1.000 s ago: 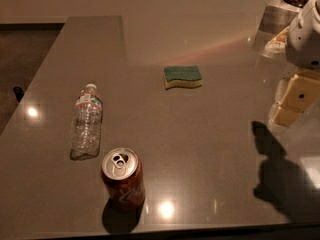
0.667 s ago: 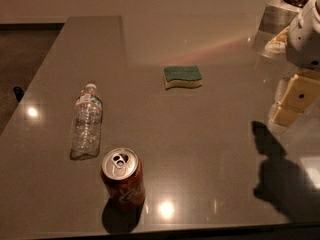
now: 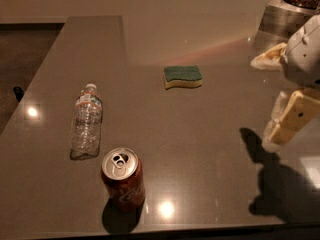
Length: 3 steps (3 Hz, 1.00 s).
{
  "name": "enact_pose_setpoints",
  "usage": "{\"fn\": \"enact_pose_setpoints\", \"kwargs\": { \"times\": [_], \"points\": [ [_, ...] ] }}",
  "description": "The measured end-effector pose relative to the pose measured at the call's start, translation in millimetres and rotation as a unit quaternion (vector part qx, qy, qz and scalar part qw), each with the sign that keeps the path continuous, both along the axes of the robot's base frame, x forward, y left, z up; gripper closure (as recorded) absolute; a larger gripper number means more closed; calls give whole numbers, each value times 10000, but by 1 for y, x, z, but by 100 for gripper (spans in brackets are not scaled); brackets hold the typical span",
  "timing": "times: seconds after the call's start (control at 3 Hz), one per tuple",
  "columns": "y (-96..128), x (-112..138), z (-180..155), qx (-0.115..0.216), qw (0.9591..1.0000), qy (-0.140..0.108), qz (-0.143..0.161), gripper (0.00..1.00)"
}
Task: Pick coke can
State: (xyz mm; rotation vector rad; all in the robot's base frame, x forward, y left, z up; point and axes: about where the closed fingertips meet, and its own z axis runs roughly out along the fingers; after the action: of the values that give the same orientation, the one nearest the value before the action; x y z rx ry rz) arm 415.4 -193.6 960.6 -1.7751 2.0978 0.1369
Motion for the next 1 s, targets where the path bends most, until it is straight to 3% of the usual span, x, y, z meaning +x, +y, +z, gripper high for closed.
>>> {"fn": "enact_pose_setpoints", "kwargs": {
  "times": [0.33, 0.67, 1.0],
  "points": [
    [33, -24, -13, 590, 9964, 91, 601, 0],
    [82, -50, -18, 1064, 9870, 29, 1205, 0],
    [138, -74, -25, 1484, 9731, 69, 1761, 0]
  ]
}}
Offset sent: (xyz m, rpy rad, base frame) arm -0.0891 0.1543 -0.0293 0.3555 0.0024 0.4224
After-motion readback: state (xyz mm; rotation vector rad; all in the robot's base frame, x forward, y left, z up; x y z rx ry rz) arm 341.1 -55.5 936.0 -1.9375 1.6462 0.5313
